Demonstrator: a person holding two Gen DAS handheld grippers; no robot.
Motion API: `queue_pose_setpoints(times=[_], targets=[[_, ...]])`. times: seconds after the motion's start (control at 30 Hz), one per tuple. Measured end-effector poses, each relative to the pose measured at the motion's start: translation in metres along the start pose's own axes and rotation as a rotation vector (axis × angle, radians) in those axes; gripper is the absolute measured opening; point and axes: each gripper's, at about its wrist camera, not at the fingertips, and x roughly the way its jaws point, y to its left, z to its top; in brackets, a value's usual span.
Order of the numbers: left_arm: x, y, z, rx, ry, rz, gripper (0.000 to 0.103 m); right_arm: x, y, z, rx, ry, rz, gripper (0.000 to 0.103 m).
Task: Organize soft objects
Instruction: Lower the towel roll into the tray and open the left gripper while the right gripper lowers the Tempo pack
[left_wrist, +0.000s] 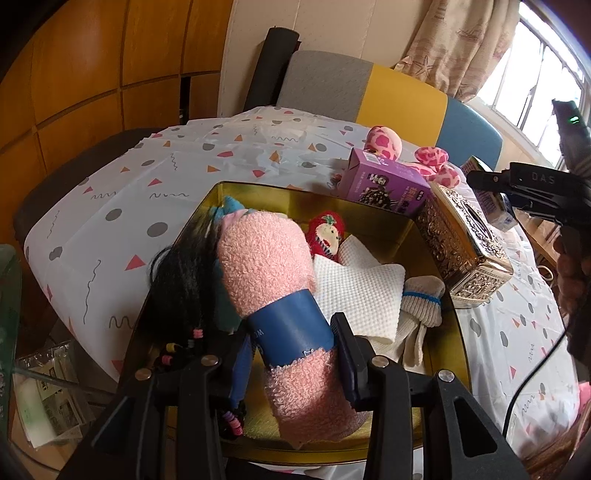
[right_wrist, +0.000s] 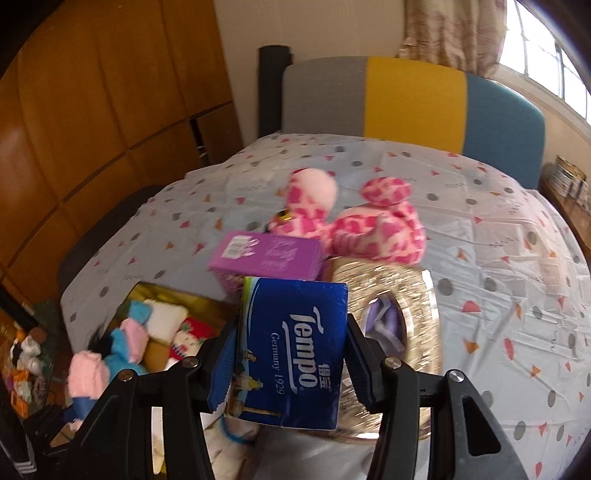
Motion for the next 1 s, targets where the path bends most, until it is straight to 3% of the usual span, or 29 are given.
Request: queue_pose_setpoints(times=[0.6,1.0], targets=[[-0.004,0.017,-0.004,-0.044,-0.001,0.023,0.041,0.000,0.055,-0.076,-0.050,0.106,0.154,0.053],[0.000,-0.003,0.002,0.019,-0.012,0.015,0.042,0.000,0.075,-0.131,-0.075,0.140,0.143,0.053]])
